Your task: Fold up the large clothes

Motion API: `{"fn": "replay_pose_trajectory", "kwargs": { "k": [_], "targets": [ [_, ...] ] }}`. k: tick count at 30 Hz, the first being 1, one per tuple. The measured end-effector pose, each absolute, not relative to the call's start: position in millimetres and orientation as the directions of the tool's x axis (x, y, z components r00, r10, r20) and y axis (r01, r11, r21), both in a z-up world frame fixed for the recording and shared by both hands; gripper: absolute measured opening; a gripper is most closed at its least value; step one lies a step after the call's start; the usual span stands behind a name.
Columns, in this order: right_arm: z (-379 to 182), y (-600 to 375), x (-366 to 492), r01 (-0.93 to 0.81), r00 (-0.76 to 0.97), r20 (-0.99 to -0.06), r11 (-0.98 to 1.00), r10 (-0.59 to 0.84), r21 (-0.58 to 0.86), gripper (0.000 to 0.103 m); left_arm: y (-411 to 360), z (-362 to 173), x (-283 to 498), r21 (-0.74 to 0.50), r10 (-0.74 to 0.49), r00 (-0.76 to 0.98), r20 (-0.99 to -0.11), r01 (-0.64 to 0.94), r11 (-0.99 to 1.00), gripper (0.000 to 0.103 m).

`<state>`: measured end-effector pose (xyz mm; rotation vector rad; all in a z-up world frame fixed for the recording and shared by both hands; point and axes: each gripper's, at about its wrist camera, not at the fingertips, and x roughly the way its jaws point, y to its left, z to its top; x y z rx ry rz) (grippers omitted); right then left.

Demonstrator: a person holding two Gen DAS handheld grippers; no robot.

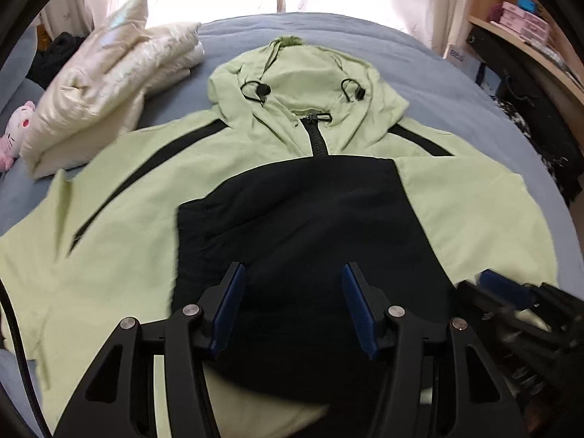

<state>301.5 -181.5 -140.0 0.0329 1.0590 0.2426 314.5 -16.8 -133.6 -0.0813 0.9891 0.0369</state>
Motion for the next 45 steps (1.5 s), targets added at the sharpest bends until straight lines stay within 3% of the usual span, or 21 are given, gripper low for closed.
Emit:
{"fn": "replay_pose_trajectory", "kwargs": {
  "k": [5,9,13,17,22,27,33,45],
  "targets": [
    [-154,-194,345,-0.095,0.514,-0.846,0.989,0.143,0.109,0.034,-8,-150,347,-0.023,0.054,0.563,-0.824,-0.128,0.991,0.054],
    [-151,-264,382,0.101,0.558,-0.830,0.993,0.000,0.068,0.029,4,-152,363,-0.029,0.056,0.568,-0.821,-0.140,0.990,0.051],
    [-150,-340,387,0.299,0.537,-0.825,0.954,-0.177,-0.011,0.032,9,-153,367,0.016,0.075,0.575,-0.815,-0.107,0.994,0.048],
    [-148,-386,369,0.332,0.548,-0.835,0.930,-0.053,0.158,0.032,4,-152,365,0.047,0.088,0.580,-0.810,-0.085,0.995,0.048],
    [-136,-375,349,0.288,0.544,-0.836,0.951,-0.065,0.114,0.032,0,-144,353,0.020,0.066,0.574,-0.816,-0.086,0.996,0.049],
    [-120,-356,325,0.248,0.561,-0.828,0.955,-0.005,0.162,0.032,-4,-127,330,-0.010,0.034,0.583,-0.812,-0.072,0.997,0.050],
    [-109,-321,302,0.186,0.558,-0.828,0.962,0.063,0.199,0.033,-10,-104,297,-0.032,0.007,0.609,-0.793,-0.054,0.998,0.060],
    [-104,-274,250,0.100,0.533,-0.840,0.978,0.104,0.184,0.033,-18,-85,231,-0.049,-0.013,0.609,-0.793,-0.042,0.998,0.063]
  ]
}}
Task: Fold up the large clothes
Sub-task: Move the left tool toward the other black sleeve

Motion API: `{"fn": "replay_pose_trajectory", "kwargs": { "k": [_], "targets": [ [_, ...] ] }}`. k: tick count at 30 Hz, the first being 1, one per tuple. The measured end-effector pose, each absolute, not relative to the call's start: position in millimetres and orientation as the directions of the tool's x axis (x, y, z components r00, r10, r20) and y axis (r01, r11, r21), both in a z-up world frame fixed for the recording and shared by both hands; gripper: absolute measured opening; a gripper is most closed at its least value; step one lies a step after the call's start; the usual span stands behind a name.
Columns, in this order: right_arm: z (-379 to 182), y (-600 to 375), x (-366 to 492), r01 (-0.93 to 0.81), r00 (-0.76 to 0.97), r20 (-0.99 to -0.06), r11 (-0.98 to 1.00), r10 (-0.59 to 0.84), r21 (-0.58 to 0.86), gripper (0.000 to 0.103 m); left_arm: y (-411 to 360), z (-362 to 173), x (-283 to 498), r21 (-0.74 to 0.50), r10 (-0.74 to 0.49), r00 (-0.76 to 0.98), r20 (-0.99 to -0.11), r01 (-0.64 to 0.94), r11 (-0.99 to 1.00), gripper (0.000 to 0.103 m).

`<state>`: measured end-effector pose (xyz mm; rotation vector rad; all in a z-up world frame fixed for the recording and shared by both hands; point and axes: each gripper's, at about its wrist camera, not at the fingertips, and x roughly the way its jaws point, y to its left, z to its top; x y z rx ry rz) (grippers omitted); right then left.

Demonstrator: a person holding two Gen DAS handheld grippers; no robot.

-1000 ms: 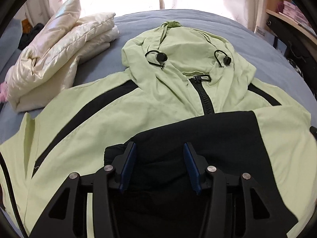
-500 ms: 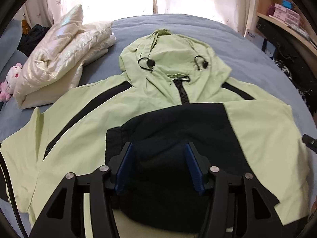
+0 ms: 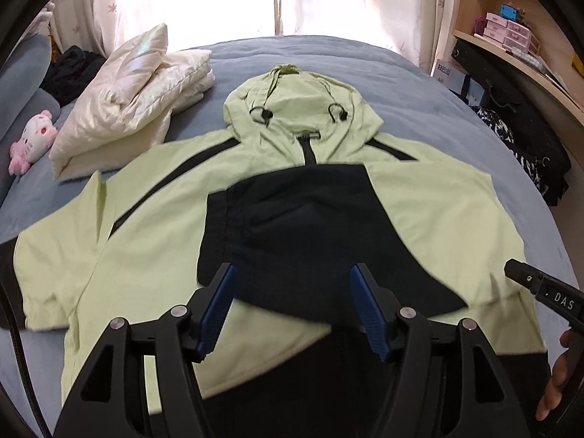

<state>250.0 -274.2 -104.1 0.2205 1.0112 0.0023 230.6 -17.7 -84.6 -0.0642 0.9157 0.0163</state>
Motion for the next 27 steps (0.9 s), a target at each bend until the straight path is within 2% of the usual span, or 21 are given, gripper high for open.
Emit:
{"fn": "replay_pose_trajectory", "kwargs": {
  "k": [12,19,22,27],
  "targets": [
    [-124,-250,165,0.123,0.480,-0.853,0.947,0.204,0.296,0.034,-6,-83,130,-0.053,-0.019,0.604,-0.797,-0.038,0.998,0.063],
    [-104,-210,117,0.057,0.486,-0.836,0.946,0.254,0.320,0.036,21,-75,76,0.000,0.029,0.611,-0.791,-0.047,0.999,0.064],
    [-95,-191,102,0.029,0.493,-0.830,0.949,0.260,0.314,0.039,36,-71,61,0.006,0.043,0.614,-0.788,-0.063,0.998,0.069],
    [-89,-157,86,-0.022,0.473,-0.836,0.953,0.278,0.304,0.039,66,-65,43,0.001,0.069,0.614,-0.786,-0.110,0.994,0.069]
  ]
}}
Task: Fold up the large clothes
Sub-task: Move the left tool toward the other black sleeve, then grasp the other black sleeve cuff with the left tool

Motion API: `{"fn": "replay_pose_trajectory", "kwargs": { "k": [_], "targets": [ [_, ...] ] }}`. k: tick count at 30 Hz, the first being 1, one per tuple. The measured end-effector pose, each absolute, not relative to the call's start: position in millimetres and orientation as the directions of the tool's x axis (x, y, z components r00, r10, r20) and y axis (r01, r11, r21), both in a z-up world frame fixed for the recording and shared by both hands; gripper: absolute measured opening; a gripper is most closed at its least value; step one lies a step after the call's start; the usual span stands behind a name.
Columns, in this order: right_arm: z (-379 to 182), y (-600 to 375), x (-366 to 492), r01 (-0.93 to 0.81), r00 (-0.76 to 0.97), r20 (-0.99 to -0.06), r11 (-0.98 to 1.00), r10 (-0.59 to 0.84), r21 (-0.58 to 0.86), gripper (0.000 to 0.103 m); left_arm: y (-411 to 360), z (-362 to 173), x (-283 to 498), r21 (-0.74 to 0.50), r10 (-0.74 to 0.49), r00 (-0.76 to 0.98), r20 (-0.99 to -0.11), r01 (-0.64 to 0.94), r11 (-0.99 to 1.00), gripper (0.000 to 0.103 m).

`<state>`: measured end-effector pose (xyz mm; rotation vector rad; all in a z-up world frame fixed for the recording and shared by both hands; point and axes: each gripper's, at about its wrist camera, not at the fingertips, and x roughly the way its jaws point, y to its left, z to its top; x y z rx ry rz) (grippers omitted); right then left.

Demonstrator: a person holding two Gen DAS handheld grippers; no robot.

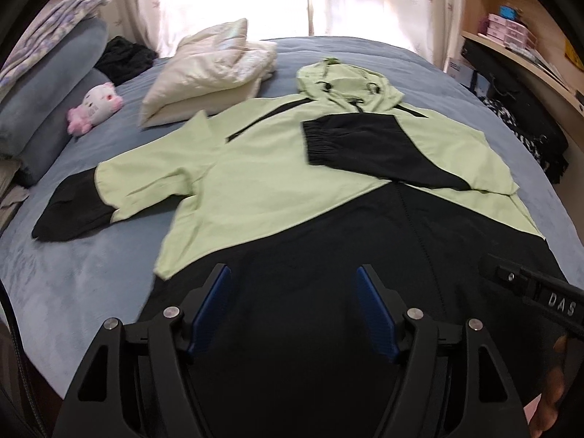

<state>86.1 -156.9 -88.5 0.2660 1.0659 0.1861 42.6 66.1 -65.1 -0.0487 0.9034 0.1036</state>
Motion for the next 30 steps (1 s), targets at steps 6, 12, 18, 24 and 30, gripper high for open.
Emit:
{"fn": "replay_pose_trajectory", "kwargs": {
  "k": [6,12,18,24,30],
  "targets": [
    [-83,-117,78,-0.112,0.468,-0.842,0.963,0.268,0.244,0.039,100,-61,30,-0.022,0.090,0.623,-0.777,-0.169,0.985,0.069],
    [-74,-83,76,-0.181,0.481,-0.838,0.964,0.259,0.195,0.039,127,-62,31,-0.051,0.087,0.628,-0.774,-0.199,0.979,0.069],
    [-70,-39,85,-0.262,0.485,-0.834,0.954,0.262,0.147,0.039,167,-68,38,-0.075,0.111,0.609,-0.786,-0.272,0.959,0.069],
    [-70,8,101,-0.326,0.478,-0.831,0.936,0.285,0.133,0.039,226,-83,44,-0.133,0.115,0.569,-0.814,-0.376,0.917,0.069],
    [-74,60,119,-0.379,0.476,-0.824,0.917,0.307,0.123,0.039,291,-101,49,-0.191,0.110,0.543,-0.832,-0.468,0.863,0.069]
  ]
}}
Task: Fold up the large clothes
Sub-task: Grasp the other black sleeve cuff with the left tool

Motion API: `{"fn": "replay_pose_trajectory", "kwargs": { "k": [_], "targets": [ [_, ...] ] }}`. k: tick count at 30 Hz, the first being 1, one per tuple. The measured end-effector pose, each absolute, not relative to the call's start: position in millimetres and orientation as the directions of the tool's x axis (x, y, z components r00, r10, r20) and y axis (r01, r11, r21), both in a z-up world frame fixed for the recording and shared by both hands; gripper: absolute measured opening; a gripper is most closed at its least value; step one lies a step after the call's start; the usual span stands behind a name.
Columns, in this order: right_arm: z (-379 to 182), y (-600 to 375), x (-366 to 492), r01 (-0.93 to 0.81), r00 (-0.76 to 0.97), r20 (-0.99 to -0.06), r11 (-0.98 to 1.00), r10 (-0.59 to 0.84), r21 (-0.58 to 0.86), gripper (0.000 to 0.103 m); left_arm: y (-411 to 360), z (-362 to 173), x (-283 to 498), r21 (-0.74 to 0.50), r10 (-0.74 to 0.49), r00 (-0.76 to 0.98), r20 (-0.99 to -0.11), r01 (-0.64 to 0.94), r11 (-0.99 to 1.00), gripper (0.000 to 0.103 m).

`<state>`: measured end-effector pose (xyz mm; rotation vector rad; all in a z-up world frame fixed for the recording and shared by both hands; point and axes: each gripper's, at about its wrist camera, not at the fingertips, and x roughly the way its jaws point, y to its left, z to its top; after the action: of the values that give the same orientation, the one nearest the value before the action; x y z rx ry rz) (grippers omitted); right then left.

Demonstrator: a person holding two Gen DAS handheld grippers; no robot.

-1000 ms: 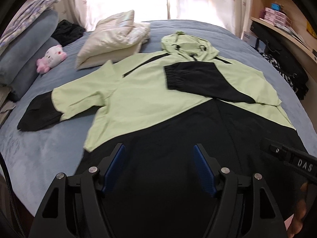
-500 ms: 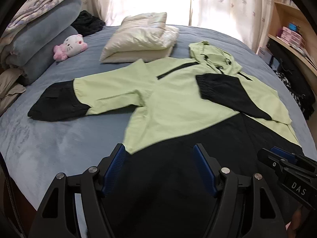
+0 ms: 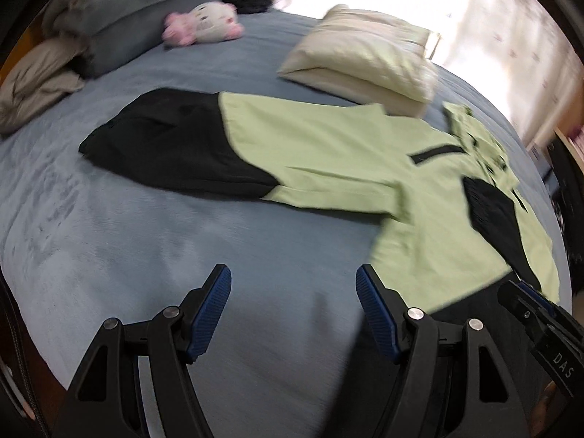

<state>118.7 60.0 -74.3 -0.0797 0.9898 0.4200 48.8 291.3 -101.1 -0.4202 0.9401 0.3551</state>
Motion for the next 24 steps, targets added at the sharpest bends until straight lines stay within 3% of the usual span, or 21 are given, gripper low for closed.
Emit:
{"fn": "replay_pose_trajectory", "kwargs": {
  "k": [5,14,18,24],
  "targets": [
    [-79,101,132,-0.415,0.470,-0.818,0.901,0.330,0.125,0.039,331,-116,57,-0.244,0.069,0.539,-0.839,-0.487,0.839,0.069],
    [-95,150,158,-0.442,0.458,-0.830,0.891,0.320,0.099,0.039,427,-157,73,-0.500,-0.129,0.590,-0.797,-0.525,0.689,0.069],
    [-103,160,159,-0.449,0.448,-0.837,0.889,0.314,0.093,0.039,468,-175,75,-0.616,-0.191,0.647,-0.738,-0.532,0.581,0.069],
    [-117,161,158,-0.440,0.412,-0.858,0.892,0.306,0.106,0.039,496,-179,88,-0.617,-0.117,0.679,-0.725,-0.565,0.548,0.069]
  ]
}}
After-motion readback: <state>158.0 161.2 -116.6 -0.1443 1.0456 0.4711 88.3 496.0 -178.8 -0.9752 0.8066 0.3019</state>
